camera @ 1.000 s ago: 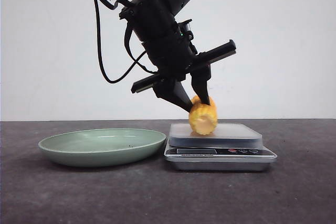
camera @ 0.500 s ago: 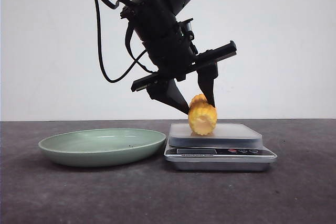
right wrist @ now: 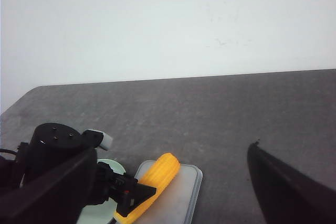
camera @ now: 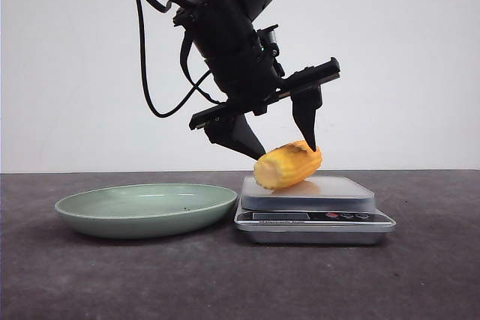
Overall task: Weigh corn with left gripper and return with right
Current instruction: 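Lower the corn onto the scale platform and open the left gripper, then raise the left gripper away from the scale and withdraw it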
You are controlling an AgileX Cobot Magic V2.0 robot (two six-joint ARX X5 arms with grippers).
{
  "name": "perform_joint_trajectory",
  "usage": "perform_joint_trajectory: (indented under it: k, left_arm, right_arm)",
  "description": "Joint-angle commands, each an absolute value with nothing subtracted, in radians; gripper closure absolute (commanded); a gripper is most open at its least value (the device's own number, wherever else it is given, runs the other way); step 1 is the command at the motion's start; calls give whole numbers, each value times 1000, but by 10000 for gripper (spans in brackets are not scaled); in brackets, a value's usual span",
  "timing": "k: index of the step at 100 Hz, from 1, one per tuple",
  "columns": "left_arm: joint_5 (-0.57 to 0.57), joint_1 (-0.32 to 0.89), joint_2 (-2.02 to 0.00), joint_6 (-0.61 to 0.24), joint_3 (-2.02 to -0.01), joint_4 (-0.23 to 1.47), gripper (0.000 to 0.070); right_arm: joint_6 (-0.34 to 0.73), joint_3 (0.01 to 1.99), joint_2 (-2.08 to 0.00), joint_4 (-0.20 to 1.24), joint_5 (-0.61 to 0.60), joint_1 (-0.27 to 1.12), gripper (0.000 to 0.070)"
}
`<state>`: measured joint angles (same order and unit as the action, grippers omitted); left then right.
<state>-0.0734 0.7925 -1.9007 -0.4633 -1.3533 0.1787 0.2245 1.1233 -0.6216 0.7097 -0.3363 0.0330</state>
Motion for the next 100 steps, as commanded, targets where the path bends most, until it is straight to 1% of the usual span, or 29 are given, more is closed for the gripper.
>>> perform_joint_trajectory:
  k: [1,12,46,61,68,74,90,100]
  left_arm:
    - [-59,805,-1921,-453,-1378,165,292]
    - [-40,806,-1913,-454,-1384,165,292]
    - [-45,812,-1855,-444,-1385,189,292]
    - [-92,812,-1811,-383,-1385,245,291]
    - [-106,812,-1773,-367,-1385,268,257]
    - [-109,812,-1729,-345,-1385,274,258]
    - [-124,813,-1543,-280,-1385,295,260]
    - [-140,819,-1389,-225,-1385,345,264]
  right_arm:
    - [218,1141,-626,705,-332,36,120]
    - [216,1141,-626,705,-332,36,120]
    - [214,1141,-626,706,-332,36,120]
    - [208,1141,-626,712,-332,36,120]
    - [208,1141,-626,715,-332,36,120]
    - [208,1141,-626,719,-332,36,121]
    - [199,1141,-626,741,-332,36,121]
    - [194,1141,-626,746,-332,38,120]
